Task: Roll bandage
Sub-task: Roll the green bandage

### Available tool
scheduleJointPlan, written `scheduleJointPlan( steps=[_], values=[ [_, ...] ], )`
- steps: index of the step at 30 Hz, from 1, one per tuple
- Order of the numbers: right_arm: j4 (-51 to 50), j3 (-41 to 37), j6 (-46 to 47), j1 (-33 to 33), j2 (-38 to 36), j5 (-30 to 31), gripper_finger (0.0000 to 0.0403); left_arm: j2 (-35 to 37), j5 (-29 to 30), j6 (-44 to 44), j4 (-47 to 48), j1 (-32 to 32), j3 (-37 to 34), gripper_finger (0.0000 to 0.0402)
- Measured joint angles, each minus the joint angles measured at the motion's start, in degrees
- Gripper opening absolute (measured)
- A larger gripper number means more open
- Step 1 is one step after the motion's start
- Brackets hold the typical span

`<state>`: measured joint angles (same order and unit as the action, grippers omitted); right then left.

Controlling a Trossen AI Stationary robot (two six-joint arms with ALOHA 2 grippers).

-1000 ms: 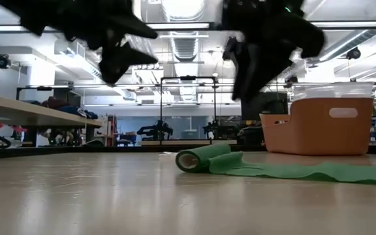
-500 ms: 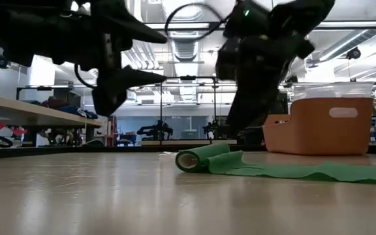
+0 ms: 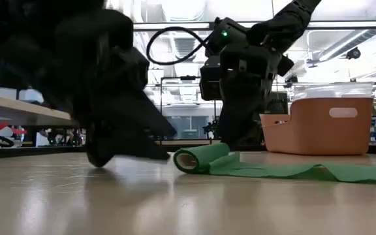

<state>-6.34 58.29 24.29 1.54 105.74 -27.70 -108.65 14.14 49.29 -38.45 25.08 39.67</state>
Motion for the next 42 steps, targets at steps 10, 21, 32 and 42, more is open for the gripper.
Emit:
scheduleJointPlan(
  steps=[10, 21, 32, 42],
  values=[
    [1.0, 2.55, 0.03, -0.05, 1.0, -1.29, 0.0183, -0.68, 2.92, -1.68, 15.14, 0.08, 5.72, 0.0187],
    [0.51, 2.05, -1.03, -0.09, 1.02, -3.5, 0.0183, 0.51, 6.09, -2.7, 20.04, -0.1, 5.34, 0.0152],
    [0.5, 1.2, 0.97, -0.17, 1.26, -0.99, 0.0183, 0.54, 6.8, -5.26, 20.23, -0.29, 5.35, 0.0148],
    [2.24, 1.14, 0.62, -0.59, 1.26, -3.37, 0.0183, 0.54, 7.44, -6.51, 20.25, -0.35, 5.32, 0.0148]
  ],
)
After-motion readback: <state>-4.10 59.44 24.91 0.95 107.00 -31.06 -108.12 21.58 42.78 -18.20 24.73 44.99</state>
